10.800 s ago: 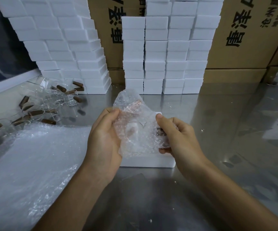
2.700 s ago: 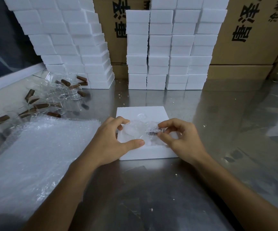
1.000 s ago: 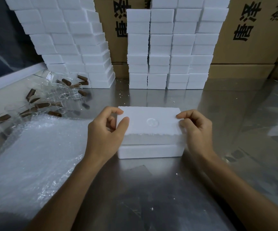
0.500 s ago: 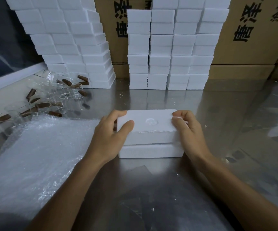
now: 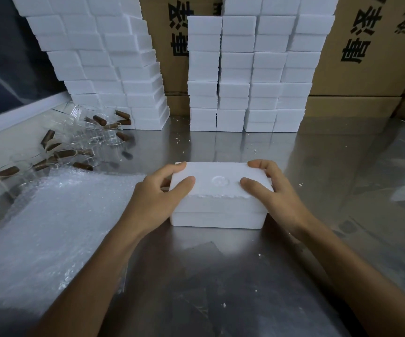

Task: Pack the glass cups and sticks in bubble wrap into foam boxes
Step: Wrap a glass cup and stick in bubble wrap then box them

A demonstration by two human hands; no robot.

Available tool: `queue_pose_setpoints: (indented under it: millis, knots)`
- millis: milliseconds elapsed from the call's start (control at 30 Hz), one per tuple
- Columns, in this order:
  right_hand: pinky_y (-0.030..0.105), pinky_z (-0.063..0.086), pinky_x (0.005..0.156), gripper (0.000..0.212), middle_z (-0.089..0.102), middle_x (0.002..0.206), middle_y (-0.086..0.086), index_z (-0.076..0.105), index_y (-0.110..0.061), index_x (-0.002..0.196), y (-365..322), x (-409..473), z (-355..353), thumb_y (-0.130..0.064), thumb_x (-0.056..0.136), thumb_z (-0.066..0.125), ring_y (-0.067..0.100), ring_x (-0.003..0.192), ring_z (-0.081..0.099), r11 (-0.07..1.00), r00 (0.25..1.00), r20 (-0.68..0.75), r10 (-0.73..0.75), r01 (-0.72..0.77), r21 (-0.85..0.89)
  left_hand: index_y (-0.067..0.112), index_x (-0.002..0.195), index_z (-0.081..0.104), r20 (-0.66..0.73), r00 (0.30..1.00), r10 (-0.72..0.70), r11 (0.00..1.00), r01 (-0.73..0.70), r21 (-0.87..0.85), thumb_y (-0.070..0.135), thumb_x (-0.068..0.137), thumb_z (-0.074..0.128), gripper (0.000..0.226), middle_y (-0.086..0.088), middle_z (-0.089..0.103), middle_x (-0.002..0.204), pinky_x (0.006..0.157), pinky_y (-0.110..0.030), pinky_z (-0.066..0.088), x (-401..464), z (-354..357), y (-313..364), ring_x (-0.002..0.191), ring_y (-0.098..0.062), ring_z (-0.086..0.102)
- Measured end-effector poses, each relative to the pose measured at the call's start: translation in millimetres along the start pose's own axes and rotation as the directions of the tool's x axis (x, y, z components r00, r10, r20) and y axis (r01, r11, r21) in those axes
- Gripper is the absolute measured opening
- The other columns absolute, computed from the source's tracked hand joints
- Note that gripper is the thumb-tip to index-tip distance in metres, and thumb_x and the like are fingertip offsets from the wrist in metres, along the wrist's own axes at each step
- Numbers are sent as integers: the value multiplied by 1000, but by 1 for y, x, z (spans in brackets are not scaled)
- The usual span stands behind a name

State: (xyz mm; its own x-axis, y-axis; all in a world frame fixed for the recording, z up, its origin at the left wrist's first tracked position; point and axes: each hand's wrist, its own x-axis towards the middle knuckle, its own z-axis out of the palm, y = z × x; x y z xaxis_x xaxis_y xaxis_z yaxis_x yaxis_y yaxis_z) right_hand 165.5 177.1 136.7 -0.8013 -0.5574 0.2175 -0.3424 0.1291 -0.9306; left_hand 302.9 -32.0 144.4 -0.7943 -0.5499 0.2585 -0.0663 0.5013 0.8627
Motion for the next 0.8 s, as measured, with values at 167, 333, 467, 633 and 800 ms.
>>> queue_pose_setpoints:
  millis: [167, 333, 467, 633, 800]
  knots:
    - [28, 46, 95, 42, 53, 128, -19, 49, -50, 124, 3, -1, 4, -56, 84, 61, 3, 114, 55, 1000, 1000, 1, -16, 16, -25, 37, 127, 64, -20, 1000, -3, 1000, 3, -26, 50, 84, 68, 44, 27, 70, 90, 60, 3, 38, 0, 0, 1, 66, 16, 56]
    - [27, 54, 72, 40, 55, 117, -13, 50, -45, 114, 0, 2, -1, -53, 81, 71, 14, 99, 62, 1000, 999, 28, 23, -23, -7, 38, 126, 65, -52, 999, -3, 1000, 2, -10, 74, 67, 57, 69, 16, 68, 114, 67, 0, 42, -2, 0, 6, 94, 5, 62]
    - [28, 50, 71, 52, 54, 116, -8, 48, -46, 104, -1, 0, -3, -67, 61, 70, 21, 98, 61, 1000, 997, 81, 16, -17, 9, 30, 125, 68, -151, 987, 52, 997, -42, 69, 69, 74, 52, 66, 3, 73, 110, 70, 0, 39, -5, 3, 8, 87, -2, 63]
    - [22, 53, 65, 51, 57, 115, -12, 51, -49, 107, 0, 0, -5, -69, 63, 68, 18, 98, 66, 999, 997, 75, 11, -15, 41, 27, 128, 66, -178, 982, 71, 991, -49, 125, 70, 75, 46, 71, -3, 73, 113, 76, -7, 41, -10, 8, 11, 92, -8, 61]
    - [24, 55, 70, 56, 57, 120, -13, 53, -49, 113, 0, 0, -8, -71, 64, 69, 16, 101, 66, 999, 994, 110, 8, -12, 38, 40, 128, 63, -10, 1000, -15, 999, 15, 42, 80, 58, 61, 81, 14, 70, 106, 79, -13, 47, -6, -9, 6, 89, 1, 65]
